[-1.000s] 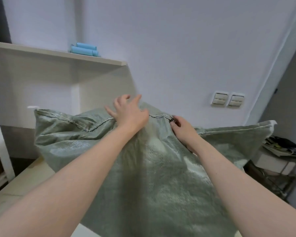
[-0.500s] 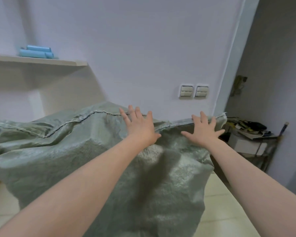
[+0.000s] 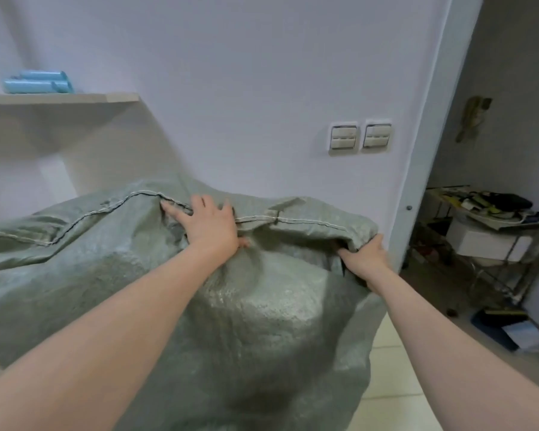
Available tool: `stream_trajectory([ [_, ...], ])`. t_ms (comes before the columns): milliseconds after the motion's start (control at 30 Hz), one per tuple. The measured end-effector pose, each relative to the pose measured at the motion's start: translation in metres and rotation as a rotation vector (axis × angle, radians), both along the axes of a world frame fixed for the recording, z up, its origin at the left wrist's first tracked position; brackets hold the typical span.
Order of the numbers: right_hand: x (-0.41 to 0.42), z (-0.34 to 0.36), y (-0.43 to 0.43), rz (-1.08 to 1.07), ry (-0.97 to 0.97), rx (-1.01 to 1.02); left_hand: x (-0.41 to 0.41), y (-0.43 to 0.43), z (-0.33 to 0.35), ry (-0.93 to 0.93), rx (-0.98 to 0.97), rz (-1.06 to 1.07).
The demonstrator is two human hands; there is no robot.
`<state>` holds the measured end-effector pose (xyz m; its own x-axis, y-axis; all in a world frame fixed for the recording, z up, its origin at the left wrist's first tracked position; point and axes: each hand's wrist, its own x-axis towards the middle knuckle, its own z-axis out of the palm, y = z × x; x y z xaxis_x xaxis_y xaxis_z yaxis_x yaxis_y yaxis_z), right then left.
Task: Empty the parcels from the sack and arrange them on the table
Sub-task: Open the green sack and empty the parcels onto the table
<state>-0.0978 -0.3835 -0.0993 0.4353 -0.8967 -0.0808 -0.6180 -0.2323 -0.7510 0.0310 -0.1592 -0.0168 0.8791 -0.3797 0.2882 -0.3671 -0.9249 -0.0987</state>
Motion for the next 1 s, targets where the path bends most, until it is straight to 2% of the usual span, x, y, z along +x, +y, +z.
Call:
stream_trajectory([
  [67,-0.001,0.002,0.000,-0.068,-0.110,0.032,-0.003,-0.003,0.002,0.028,-0.053,0.012],
  [200,0.000,0.027,0.008,-0.079,-0.109,0.042,-0.003,-0.008,0.004,0.152,-0.179,0.056],
  [267,0.004,0.043,0.014,0.013,-0.394,0.146,-0.002,-0.010,0.012,0.208,-0.313,0.053],
  [367,0.016,0.063,0.035,0.046,-0.821,0.429,0.004,-0.004,0.023,0.279,-0.596,0.038],
  [533,0.042,0.086,0.078,0.153,-1.127,0.621,0.015,0.022,0.036,0.257,-0.944,0.000],
  [633,0.063,0.109,0.100,0.233,-1.271,0.659,0.019,0.039,0.049,0.190,-1.142,-0.111],
  [767,0.088,0.151,0.132,0.466,-1.382,0.672,0.029,0.051,0.079,0.149,-1.383,-0.339],
  [867,0.106,0.170,0.139,0.526,-1.384,0.652,0.052,0.054,0.089,0.213,-1.555,-0.645],
  [933,0.114,0.169,0.143,0.525,-1.345,0.611,0.066,0.052,0.086,0.259,-1.555,-0.716],
  [1000,0.126,0.150,0.145,0.476,-1.205,0.581,0.073,0.049,0.078,0.327,-1.477,-0.638],
])
